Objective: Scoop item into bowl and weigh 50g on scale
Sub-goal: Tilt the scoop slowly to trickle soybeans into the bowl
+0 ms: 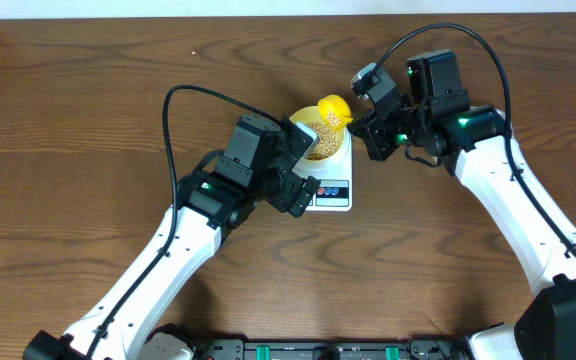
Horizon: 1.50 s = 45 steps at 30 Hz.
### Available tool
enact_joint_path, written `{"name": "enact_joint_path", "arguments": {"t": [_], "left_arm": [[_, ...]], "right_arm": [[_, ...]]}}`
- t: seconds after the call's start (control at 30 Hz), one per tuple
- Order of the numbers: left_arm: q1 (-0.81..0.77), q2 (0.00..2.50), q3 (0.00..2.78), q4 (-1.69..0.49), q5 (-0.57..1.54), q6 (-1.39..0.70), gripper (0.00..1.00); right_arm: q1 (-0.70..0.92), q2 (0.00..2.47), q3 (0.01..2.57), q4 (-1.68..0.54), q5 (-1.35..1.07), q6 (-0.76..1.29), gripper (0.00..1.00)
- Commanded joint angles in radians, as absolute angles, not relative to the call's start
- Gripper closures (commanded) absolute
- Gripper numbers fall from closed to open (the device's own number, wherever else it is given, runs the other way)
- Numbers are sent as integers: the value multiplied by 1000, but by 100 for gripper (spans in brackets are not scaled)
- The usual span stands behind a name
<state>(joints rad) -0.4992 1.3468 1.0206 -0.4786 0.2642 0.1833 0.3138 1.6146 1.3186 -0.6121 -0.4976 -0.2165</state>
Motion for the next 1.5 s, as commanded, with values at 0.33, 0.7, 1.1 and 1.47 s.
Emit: {"name": "enact_joint_path", "arguments": {"t": [0.33,0.7,1.1,1.47], "left_arm": [[-495,1353,1013,-481,276,181,7],[-495,1353,1013,-481,276,181,7],[-495,1353,1013,-481,276,181,7],[-495,1353,1013,-481,276,181,7]], "right_arm": [[333,1607,1314,-607,-451,-212,99],[331,1607,1314,-599,-439,-231,99],[327,1607,1314,-594,-443,-265,99],[320,1607,1314,-577,-489,-233,99]]}}
